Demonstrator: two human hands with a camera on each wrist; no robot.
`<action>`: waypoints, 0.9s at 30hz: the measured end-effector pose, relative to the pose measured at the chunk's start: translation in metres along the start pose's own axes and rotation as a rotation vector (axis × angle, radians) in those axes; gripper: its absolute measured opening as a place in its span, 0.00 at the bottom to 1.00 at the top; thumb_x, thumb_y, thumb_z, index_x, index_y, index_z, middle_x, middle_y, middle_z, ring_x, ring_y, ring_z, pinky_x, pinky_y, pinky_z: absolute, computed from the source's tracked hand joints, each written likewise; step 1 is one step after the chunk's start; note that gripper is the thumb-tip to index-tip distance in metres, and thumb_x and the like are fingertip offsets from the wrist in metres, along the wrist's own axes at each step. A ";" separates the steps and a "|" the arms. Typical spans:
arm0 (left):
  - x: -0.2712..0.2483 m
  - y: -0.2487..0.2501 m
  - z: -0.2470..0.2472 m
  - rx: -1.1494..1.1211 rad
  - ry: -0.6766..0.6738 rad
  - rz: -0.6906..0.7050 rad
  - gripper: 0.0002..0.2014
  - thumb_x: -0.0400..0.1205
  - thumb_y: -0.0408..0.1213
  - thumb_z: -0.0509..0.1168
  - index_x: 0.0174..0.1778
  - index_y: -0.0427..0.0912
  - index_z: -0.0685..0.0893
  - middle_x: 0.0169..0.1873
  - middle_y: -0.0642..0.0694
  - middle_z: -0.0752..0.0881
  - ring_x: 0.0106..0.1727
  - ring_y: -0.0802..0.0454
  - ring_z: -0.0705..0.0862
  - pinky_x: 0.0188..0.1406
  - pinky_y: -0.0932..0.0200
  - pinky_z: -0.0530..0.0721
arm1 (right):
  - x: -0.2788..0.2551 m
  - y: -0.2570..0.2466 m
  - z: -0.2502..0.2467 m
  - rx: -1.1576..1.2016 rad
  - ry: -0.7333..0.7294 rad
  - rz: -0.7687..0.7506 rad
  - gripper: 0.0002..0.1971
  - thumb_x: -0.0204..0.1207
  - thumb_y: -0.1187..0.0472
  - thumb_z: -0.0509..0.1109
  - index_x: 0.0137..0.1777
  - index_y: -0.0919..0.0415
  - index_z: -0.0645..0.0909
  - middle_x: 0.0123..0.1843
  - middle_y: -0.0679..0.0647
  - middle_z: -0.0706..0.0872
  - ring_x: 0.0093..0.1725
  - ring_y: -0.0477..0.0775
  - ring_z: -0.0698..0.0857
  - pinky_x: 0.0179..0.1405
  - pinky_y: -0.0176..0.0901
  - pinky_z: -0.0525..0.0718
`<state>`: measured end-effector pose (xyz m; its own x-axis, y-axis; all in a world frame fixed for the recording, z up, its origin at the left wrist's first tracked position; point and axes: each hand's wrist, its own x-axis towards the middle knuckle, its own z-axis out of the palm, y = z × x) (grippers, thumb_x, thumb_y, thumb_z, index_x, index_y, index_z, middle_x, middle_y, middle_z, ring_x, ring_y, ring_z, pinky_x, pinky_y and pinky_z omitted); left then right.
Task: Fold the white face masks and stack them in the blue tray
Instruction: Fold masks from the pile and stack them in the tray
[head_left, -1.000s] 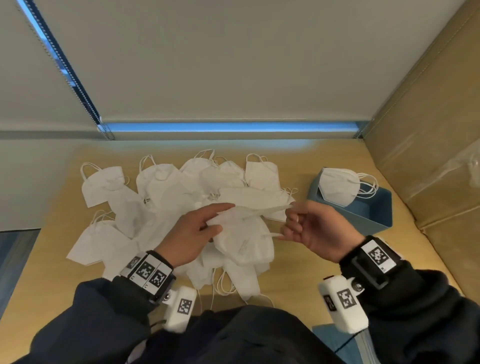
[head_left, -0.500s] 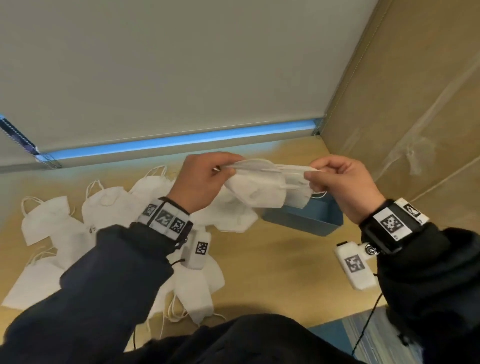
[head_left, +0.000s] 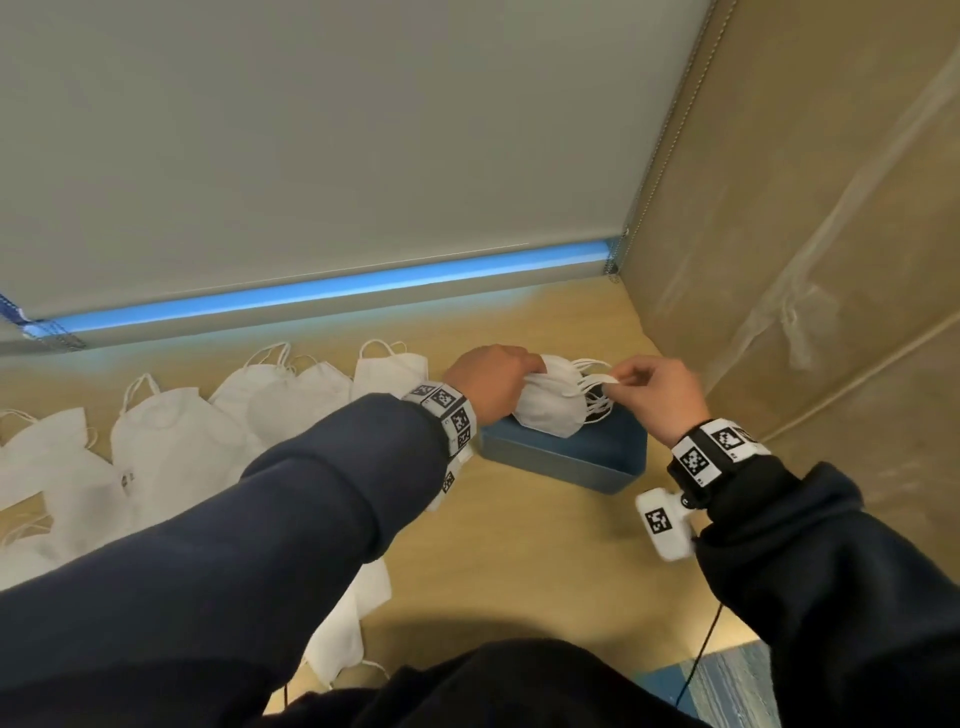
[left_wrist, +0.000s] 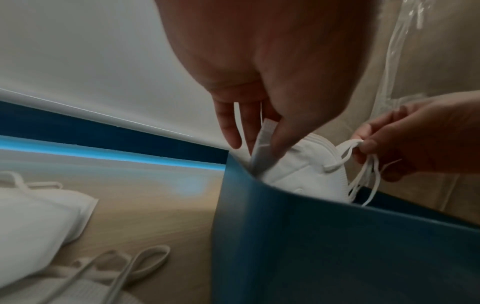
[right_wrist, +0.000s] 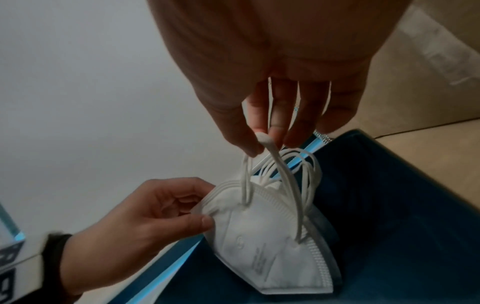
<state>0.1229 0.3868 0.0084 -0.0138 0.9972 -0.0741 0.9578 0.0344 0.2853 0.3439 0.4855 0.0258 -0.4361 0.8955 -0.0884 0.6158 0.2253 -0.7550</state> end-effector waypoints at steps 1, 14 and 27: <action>0.002 -0.001 0.003 0.014 0.004 -0.013 0.22 0.83 0.30 0.62 0.72 0.49 0.83 0.64 0.46 0.87 0.60 0.39 0.86 0.59 0.43 0.84 | 0.003 0.000 0.003 -0.043 -0.008 -0.010 0.04 0.73 0.63 0.82 0.45 0.58 0.91 0.41 0.53 0.90 0.39 0.47 0.84 0.36 0.23 0.77; -0.068 -0.026 -0.008 -0.431 0.394 -0.293 0.07 0.83 0.36 0.68 0.50 0.49 0.90 0.47 0.53 0.90 0.47 0.56 0.87 0.53 0.56 0.84 | -0.013 -0.029 0.017 0.195 0.062 -0.198 0.07 0.77 0.64 0.76 0.51 0.51 0.88 0.44 0.48 0.89 0.36 0.43 0.83 0.37 0.26 0.79; -0.328 -0.089 0.011 -0.555 0.475 -1.050 0.07 0.82 0.36 0.72 0.45 0.55 0.92 0.38 0.56 0.92 0.46 0.57 0.90 0.45 0.63 0.80 | -0.082 -0.054 0.195 -0.155 -0.617 -0.185 0.34 0.80 0.64 0.68 0.86 0.59 0.62 0.85 0.60 0.65 0.84 0.62 0.63 0.84 0.50 0.61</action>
<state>0.0454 0.0563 -0.0034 -0.8982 0.3959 -0.1911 0.1781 0.7251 0.6652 0.2183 0.3252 -0.0527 -0.8113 0.4629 -0.3572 0.5618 0.4480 -0.6954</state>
